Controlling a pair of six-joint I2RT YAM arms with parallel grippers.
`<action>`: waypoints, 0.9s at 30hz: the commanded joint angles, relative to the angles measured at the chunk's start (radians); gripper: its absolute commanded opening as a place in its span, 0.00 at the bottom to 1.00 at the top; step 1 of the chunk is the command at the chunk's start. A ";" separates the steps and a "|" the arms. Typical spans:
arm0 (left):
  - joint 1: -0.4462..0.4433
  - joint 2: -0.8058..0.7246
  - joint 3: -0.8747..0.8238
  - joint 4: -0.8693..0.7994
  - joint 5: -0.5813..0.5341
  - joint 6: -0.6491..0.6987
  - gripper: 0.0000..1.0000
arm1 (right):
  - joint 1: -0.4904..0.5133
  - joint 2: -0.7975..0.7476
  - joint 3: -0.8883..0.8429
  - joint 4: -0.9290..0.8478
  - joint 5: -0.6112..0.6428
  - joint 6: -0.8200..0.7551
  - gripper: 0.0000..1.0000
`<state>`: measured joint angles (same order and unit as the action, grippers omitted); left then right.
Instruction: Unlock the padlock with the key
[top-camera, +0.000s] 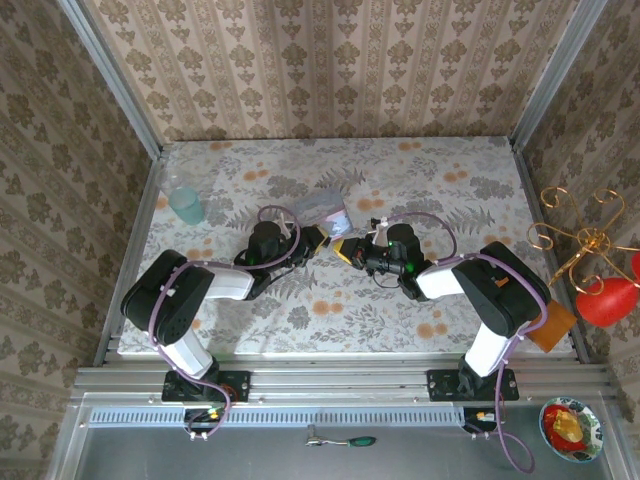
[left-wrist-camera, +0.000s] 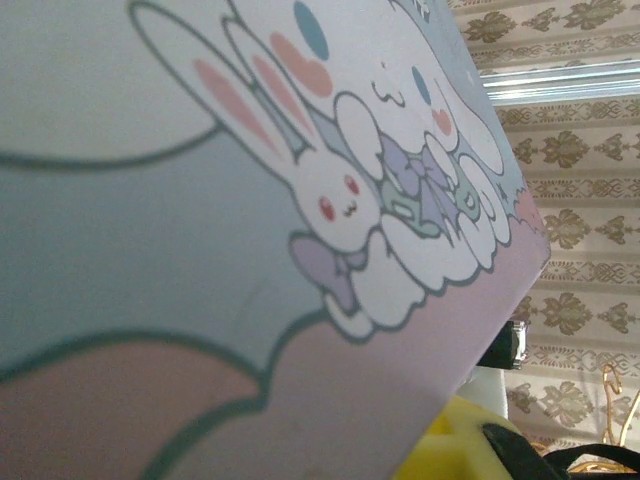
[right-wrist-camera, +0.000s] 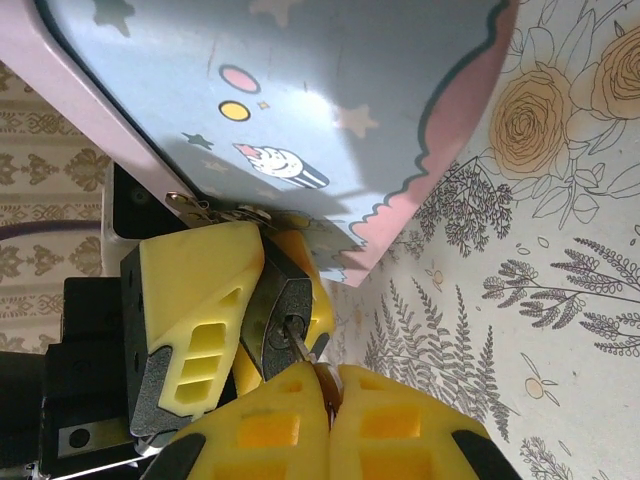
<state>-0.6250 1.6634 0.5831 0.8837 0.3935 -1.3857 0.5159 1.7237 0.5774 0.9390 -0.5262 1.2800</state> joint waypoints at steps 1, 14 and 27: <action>-0.112 -0.004 0.020 0.161 0.290 -0.020 0.00 | 0.059 0.008 0.060 0.139 -0.097 -0.023 0.00; -0.123 -0.017 0.028 0.246 0.326 -0.065 0.00 | -0.034 0.087 0.097 0.211 -0.196 -0.055 0.00; -0.110 -0.048 0.026 0.123 0.308 0.002 0.00 | -0.053 0.083 0.085 0.221 -0.228 -0.076 0.22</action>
<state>-0.6361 1.6634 0.5827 0.9459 0.4358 -1.4391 0.4290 1.8198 0.6144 1.1175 -0.7681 1.2343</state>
